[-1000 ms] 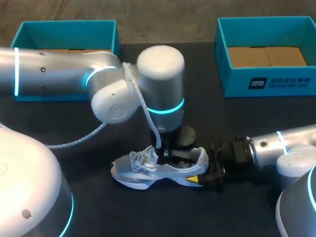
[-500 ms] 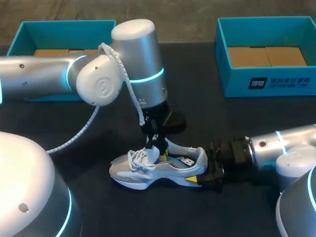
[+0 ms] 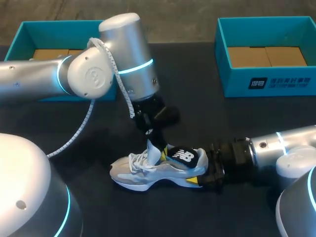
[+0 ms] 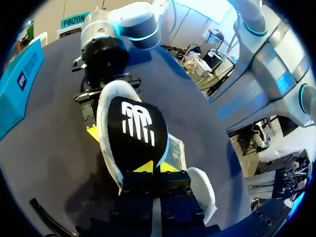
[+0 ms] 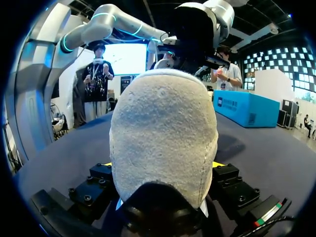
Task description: Take the shoe out of the shoebox, open the shoe tongue, remove and reinsert the insole, then place the shoe into the shoebox
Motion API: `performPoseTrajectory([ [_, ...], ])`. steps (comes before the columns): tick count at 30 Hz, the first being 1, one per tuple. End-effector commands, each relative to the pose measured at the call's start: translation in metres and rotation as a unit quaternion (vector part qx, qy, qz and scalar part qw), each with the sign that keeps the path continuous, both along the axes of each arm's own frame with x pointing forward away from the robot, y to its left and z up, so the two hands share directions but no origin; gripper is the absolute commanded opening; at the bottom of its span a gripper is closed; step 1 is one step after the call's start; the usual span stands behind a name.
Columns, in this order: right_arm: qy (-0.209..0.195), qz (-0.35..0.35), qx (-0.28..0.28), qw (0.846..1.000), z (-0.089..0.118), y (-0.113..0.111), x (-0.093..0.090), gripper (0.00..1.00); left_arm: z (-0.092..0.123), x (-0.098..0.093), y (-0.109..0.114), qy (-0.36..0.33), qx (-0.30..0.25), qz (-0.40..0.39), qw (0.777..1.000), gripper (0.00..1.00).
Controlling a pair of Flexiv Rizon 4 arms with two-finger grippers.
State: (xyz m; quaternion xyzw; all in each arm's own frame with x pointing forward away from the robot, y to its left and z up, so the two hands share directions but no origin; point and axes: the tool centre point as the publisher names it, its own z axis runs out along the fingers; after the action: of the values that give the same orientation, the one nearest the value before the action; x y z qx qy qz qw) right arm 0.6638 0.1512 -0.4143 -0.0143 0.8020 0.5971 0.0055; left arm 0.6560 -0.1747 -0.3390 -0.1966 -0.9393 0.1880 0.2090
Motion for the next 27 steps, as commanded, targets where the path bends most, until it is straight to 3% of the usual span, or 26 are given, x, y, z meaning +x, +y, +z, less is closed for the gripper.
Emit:
performPoseTrajectory([
  [1,0.000,-0.001,-0.002,1.000,0.000,0.000,-0.001,0.00,0.002,0.000,0.008,0.010,-0.016,-0.003,1.000,0.00],
  [14,0.000,-0.001,-0.002,1.000,0.000,0.000,-0.001,0.00,0.004,-0.003,-0.001,-0.025,-0.003,0.008,1.000,0.00],
  [27,0.000,-0.001,-0.002,1.000,0.000,0.000,-0.001,0.00,-0.003,0.009,-0.010,-0.062,0.027,0.074,0.995,0.00],
])
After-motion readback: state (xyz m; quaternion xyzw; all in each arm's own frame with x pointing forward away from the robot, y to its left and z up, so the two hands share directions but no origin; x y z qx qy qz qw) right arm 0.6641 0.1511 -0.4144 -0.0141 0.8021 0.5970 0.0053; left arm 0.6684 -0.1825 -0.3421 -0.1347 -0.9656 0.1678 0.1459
